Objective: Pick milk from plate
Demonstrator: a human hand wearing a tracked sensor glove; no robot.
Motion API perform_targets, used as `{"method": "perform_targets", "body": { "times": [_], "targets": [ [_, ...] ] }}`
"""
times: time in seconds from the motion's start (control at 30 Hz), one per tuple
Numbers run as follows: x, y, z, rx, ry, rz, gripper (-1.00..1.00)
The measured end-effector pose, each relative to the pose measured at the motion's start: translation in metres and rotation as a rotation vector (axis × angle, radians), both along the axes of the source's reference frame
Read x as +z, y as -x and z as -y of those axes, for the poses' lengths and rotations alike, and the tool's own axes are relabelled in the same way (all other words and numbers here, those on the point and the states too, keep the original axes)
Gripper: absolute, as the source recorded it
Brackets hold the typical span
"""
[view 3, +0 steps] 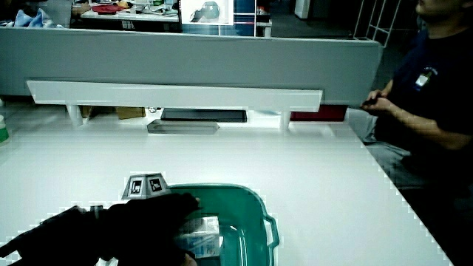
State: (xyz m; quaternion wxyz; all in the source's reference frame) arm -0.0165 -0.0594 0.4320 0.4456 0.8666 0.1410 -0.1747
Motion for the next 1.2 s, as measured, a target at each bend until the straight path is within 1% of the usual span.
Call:
{"method": "perform_targets", "body": {
  "times": [0.03, 0.07, 0.13, 0.27, 0.5, 0.67, 0.73, 0.8, 0.97, 1.0, 1.03, 1.1, 1.2],
  "targets": [
    [-0.0007, -0.0003, 0.0003, 0.005, 0.001, 0.007, 0.00],
    [0.0015, -0.0002, 0.0007, -0.002, 0.011, 0.011, 0.00],
    [0.0072, -0.0005, 0.0014, 0.001, 0.009, -0.001, 0.00],
    [0.0073, -0.0005, 0.0014, -0.012, 0.002, 0.000, 0.00],
    [0.0071, 0.0008, 0.0020, -0.032, -0.054, -0.013, 0.00],
    [0.0027, 0.0020, 0.0027, -0.048, -0.089, -0.001, 0.00],
    [0.0041, 0.0024, 0.0034, -0.056, -0.107, -0.007, 0.00],
    [0.0037, 0.0025, 0.0040, -0.061, -0.108, -0.007, 0.06],
    [0.0023, 0.0045, 0.0048, -0.089, -0.137, -0.019, 0.23],
    [0.0026, 0.0052, 0.0049, -0.102, -0.136, -0.026, 0.26],
    [0.0018, 0.0053, 0.0051, -0.097, -0.139, -0.020, 0.29],
    [0.0031, 0.0058, 0.0051, -0.113, -0.131, -0.026, 0.35],
    [0.0031, 0.0063, 0.0050, -0.124, -0.137, -0.023, 0.45]
  ]
}}
